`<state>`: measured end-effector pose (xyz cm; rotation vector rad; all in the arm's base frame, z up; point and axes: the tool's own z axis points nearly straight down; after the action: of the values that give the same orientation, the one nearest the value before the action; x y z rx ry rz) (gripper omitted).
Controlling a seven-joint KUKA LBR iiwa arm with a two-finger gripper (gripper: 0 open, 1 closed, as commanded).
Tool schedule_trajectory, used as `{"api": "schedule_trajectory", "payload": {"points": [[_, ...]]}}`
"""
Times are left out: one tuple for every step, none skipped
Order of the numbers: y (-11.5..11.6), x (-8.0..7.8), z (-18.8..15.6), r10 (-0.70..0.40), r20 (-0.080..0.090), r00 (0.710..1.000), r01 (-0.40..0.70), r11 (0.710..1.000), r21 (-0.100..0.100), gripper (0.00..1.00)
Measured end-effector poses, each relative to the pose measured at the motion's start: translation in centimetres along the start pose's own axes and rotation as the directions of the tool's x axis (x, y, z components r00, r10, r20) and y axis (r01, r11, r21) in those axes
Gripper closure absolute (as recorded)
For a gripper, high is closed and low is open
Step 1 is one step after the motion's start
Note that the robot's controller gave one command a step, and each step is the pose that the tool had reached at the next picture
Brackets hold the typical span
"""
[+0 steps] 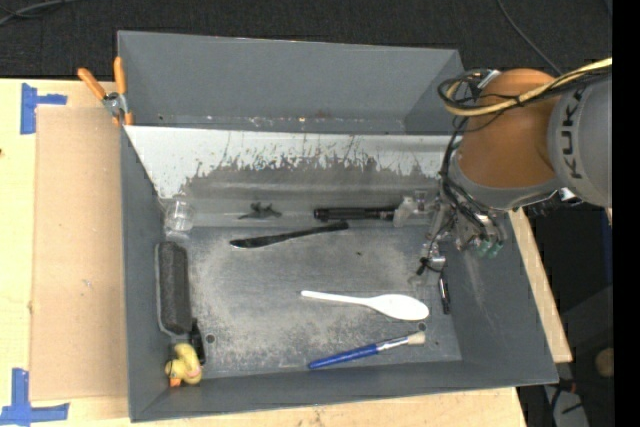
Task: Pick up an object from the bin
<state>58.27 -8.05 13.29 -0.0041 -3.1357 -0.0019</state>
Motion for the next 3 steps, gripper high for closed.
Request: {"api": "schedule_trajectory", "payload": {"points": [[0.0,-0.1,-0.2,-0.002,0.005,1.000,0.002,1.000,0.000,0.00],[3.5,2.1,6.7,0.005,-0.003,1.000,-0.005,1.000,-0.002,0.00],[4.3,3.2,2.0,0.207,0.012,0.978,-0.208,0.978,-0.001,0.00]]}}
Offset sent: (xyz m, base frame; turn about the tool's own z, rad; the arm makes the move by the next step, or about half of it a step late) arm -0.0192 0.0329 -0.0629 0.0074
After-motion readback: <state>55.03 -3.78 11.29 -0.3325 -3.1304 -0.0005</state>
